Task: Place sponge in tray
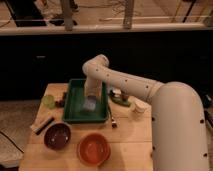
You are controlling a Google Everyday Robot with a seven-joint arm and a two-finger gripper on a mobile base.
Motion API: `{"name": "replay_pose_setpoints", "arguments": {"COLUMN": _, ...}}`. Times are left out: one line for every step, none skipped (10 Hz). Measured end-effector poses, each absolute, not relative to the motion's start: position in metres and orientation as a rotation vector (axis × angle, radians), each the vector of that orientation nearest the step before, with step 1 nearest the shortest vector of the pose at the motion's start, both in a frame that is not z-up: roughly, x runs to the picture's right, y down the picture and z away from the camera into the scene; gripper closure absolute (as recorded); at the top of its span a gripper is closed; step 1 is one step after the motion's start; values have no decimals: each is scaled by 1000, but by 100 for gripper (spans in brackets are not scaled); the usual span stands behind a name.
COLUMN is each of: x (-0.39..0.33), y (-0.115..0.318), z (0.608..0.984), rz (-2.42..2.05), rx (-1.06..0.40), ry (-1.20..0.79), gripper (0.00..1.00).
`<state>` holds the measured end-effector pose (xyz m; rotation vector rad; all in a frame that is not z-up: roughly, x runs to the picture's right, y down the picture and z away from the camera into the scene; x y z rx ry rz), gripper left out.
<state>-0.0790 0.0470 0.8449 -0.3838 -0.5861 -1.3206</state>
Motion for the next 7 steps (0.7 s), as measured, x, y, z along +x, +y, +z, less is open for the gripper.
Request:
{"name": "replay_pose_setpoints", "arguments": {"x": -81, "y": 46, "z": 844, "rz": -1326, "rx": -381, "ry": -588, "gripper": 20}}
{"name": "replay_pose_setpoints", "arguments": {"x": -83, "y": 45, "z": 843, "rz": -1332, "rx": -378, "ry": -592, "gripper": 20}}
{"name": "replay_pose_setpoints", "arguments": {"x": -85, "y": 43, "z": 842, "rz": -1339, "rx": -376, "ry": -598, "gripper": 20}}
{"name": "replay_pose_setpoints", "arguments": {"x": -86, "y": 43, "z": 842, "rz": -1343, "rx": -375, "ry": -602, "gripper": 20}}
{"name": "replay_pose_setpoints", "arguments": {"x": -88, "y": 42, "z": 842, "rz": -1346, "rx": -375, "ry": -608, "gripper": 20}}
{"name": "replay_pose_setpoints", "arguments": {"x": -88, "y": 42, "z": 842, "rz": -1349, "rx": -376, "ry": -611, "gripper": 20}}
{"name": "replay_pose_setpoints", "arguments": {"x": -88, "y": 42, "z": 842, "rz": -1351, "rx": -377, "ry": -614, "gripper": 20}}
